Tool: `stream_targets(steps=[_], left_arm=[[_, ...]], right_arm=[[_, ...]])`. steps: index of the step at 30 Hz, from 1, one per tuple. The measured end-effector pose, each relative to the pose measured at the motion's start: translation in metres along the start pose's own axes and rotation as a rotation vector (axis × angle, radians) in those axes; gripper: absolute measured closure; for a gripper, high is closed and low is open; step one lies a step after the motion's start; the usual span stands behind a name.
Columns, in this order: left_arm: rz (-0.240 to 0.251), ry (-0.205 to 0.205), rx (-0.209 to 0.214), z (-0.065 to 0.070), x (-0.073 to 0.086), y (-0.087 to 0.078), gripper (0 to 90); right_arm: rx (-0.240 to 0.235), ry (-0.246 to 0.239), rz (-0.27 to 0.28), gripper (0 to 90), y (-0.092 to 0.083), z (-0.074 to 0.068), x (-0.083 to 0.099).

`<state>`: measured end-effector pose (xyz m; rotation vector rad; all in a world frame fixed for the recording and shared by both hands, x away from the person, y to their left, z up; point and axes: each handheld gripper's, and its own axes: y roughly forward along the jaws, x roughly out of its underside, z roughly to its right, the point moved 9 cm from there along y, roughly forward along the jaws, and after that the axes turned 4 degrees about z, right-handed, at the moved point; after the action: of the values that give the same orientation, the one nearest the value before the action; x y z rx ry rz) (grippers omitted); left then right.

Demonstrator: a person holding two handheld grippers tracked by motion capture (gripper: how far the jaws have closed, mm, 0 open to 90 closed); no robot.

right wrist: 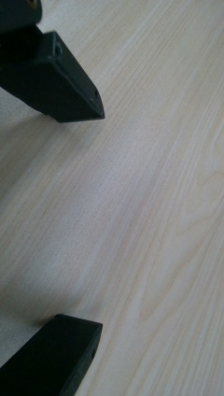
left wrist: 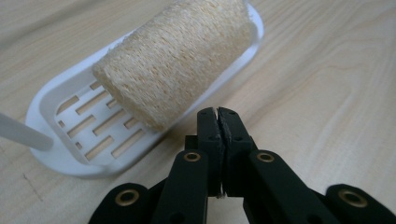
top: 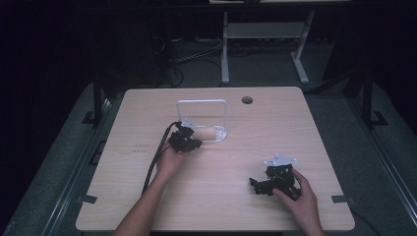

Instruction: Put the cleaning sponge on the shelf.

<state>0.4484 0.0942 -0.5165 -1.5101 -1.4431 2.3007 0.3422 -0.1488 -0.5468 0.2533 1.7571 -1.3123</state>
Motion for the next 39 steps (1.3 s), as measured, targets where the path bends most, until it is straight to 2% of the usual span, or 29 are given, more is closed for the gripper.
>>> stream_targets(steps=[1,3,9,10,12,20,30,39], left_arm=[[-0.002,0.000,0.005,0.001,0.001,-0.001,85.9],[-0.013,0.007,0.011,0.002,0.003,-0.005,80.2],[0.008,-0.008,0.033,0.008,0.003,-0.014,65.0],[0.009,-0.011,0.036,0.010,0.003,-0.016,65.0],[0.013,-0.010,0.042,0.013,0.003,-0.019,55.6],[0.033,0.000,0.026,0.015,0.005,-0.030,37.8],[0.042,0.013,0.011,0.016,0.015,-0.042,29.4],[0.066,0.042,0.000,0.014,0.024,-0.058,21.9]], right_arm=[[0.000,0.000,0.000,0.5,0.000,0.000,0.000],[0.000,0.000,0.000,0.6,0.000,0.000,0.000],[-0.003,-0.001,-0.001,0.6,0.000,0.000,0.000],[-0.003,0.000,-0.002,0.6,0.000,-0.001,0.000],[-0.005,0.000,-0.002,0.6,0.000,-0.001,0.000],[-0.005,0.000,-0.003,0.6,0.000,-0.001,0.000],[-0.004,0.001,-0.003,0.6,0.000,-0.001,0.000],[-0.003,0.002,-0.004,0.5,0.000,-0.001,0.000]])
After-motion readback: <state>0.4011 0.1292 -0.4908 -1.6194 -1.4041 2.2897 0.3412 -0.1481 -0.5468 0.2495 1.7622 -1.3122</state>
